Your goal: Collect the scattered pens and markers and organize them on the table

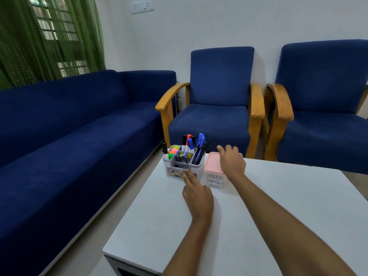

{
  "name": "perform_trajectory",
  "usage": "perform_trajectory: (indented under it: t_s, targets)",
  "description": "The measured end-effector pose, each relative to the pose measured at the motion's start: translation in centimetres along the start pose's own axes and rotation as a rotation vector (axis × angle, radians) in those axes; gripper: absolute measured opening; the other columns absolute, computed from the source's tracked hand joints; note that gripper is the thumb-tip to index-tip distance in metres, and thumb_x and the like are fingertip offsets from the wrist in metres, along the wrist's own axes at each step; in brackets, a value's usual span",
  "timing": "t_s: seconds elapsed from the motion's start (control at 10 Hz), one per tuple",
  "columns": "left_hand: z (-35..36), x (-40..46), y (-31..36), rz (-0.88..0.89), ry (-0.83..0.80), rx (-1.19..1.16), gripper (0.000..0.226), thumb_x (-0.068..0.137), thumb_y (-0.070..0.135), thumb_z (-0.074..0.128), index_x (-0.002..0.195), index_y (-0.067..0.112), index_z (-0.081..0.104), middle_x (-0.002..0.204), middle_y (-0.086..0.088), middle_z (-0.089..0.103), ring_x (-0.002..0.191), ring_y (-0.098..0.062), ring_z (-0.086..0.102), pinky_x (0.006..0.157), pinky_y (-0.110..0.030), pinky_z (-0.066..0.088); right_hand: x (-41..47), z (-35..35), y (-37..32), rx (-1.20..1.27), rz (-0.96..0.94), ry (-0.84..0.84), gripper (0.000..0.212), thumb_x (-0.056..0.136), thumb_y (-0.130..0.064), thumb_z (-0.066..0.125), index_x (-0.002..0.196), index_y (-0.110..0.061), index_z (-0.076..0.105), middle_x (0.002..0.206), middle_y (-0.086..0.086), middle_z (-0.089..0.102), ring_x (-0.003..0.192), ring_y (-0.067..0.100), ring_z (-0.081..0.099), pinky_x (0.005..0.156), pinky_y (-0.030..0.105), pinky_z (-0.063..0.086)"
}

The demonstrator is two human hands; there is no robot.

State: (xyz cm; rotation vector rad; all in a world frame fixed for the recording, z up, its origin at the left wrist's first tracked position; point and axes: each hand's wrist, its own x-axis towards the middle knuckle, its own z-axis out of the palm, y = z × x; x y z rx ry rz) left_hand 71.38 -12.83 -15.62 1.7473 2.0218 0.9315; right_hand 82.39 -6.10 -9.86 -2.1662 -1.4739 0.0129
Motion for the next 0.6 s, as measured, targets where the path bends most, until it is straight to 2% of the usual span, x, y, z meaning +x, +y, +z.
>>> perform_trajectory:
  t_s: [0.1, 0.2, 0.3, 0.4, 0.5, 0.6]
  targets:
    - [-1.1, -0.4, -0.2, 0.030, -0.022, -0.030, 0.069, 0.094, 0.019, 0.048, 0.152, 0.011, 0.012, 0.161, -0.006, 0.002, 0.121, -0.025, 0.052, 0.102, -0.031, 0.041, -2.0, -0.7, 0.0, 0.204, 0.036, 0.213, 0.042, 0.099, -0.044, 0.037, 0.116, -0.011, 0.056, 0.116, 0.008, 0.059, 0.106, 0.022, 0.055, 0.079, 0.030, 0.048]
    - [-2.5, -1.8, -0.6, 0.112, 0.026, -0.061, 0.055, 0.095, 0.016, 0.046, 0.147, 0.012, 0.031, 0.159, -0.005, 0.015, 0.123, -0.025, 0.050, 0.101, -0.032, 0.040, -4.1, -1.5, 0.5, 0.187, -0.097, 0.334, 0.038, 0.099, -0.040, 0.039, 0.109, -0.010, 0.061, 0.107, 0.007, 0.063, 0.097, 0.020, 0.056, 0.078, 0.030, 0.050]
    - [-4.5, -2.0, -0.4, 0.308, 0.138, -0.137, 0.027, 0.093, 0.010, 0.049, 0.117, 0.011, 0.061, 0.132, -0.004, 0.054, 0.108, -0.021, 0.059, 0.085, -0.030, 0.048, -4.8, -2.5, 0.5, 0.136, -0.177, 0.386, 0.035, 0.100, -0.036, 0.039, 0.102, -0.010, 0.063, 0.100, 0.007, 0.065, 0.092, 0.021, 0.058, 0.075, 0.033, 0.051]
    - [-6.6, -0.8, 1.2, 0.491, 0.236, -0.138, 0.016, 0.093, 0.010, 0.052, 0.096, 0.010, 0.067, 0.093, -0.003, 0.069, 0.080, -0.015, 0.063, 0.065, -0.022, 0.050, -4.7, -3.1, 0.1, 0.119, -0.234, 0.466, 0.033, 0.099, -0.033, 0.041, 0.093, -0.009, 0.064, 0.091, 0.007, 0.066, 0.084, 0.021, 0.060, 0.069, 0.033, 0.052]
    - [-7.3, 1.2, 3.4, 0.603, 0.292, -0.131, 0.015, 0.092, 0.010, 0.054, 0.088, 0.010, 0.068, 0.081, -0.001, 0.070, 0.069, -0.012, 0.063, 0.058, -0.020, 0.048, -2.9, -3.7, -0.5, 0.100, -0.313, 0.539, 0.034, 0.096, -0.029, 0.041, 0.083, -0.009, 0.065, 0.080, 0.007, 0.066, 0.073, 0.021, 0.061, 0.059, 0.032, 0.050]
    - [-7.2, 4.5, 6.0, 0.764, 0.429, -0.122, 0.017, 0.087, 0.007, 0.052, 0.077, 0.012, 0.065, 0.068, 0.002, 0.066, 0.056, -0.010, 0.057, 0.047, -0.018, 0.041, 1.0, -3.7, -1.0, 0.014, -0.461, 0.628, 0.035, 0.096, -0.028, 0.038, 0.080, -0.012, 0.064, 0.075, 0.004, 0.064, 0.068, 0.019, 0.060, 0.056, 0.032, 0.050]
